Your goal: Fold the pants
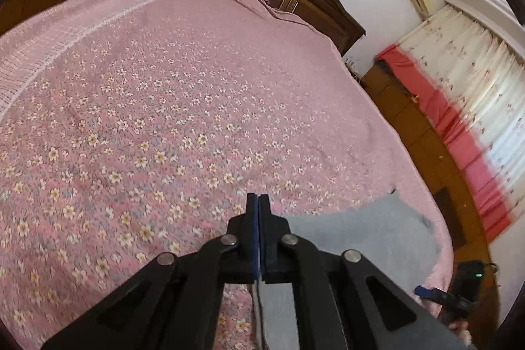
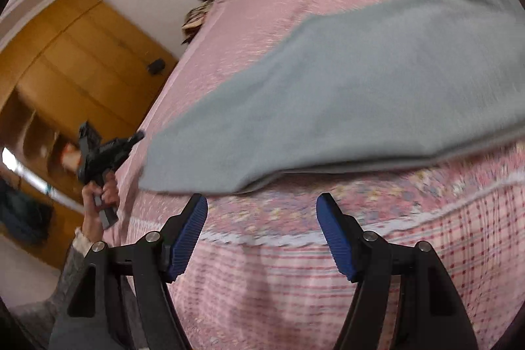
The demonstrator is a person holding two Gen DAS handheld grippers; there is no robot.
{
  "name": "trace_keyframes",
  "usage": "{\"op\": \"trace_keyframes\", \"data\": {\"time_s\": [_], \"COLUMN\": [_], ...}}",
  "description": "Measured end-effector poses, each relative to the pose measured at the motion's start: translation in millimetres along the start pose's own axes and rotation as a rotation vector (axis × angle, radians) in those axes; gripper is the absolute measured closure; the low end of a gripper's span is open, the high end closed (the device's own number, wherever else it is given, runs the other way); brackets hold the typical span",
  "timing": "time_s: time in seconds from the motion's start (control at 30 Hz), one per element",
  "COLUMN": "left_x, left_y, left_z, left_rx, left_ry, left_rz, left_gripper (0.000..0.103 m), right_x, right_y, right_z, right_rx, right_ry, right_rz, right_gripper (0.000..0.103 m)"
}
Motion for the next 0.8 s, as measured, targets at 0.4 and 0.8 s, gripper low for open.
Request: {"op": "trace_keyframes", "data": {"time_s": [0.4,0.8], "left_x": [-26.1,-49.2], "left_y": [63.5,36.7], "left_z": [-15.4,5.7], "left_rx": [0.022,0.04], "left_ry": [0.03,0.06], "left_rz": [-0.16,-0.014], "left_gripper": [0.033,0.096], "right_x": [-11.1,-24.2], "right_y": [-18.0,-16.8], "right_z": [22.2,-8.3], "right_rx": [-0.178,-0.032], "right_ry": [-0.123,-0.059], "right_rz": [0.132,0.066], "right_gripper": [0.033,0.097]}}
Point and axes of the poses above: each gripper's, at about its wrist camera, not at the fingertips, and x roughly against the way its jaws point, z to its right, y to its underside, the point moved 7 cm from there along -x, roughly the way its jaws point, and after that the axes turned 12 degrees about x, right-handed, at the moved point
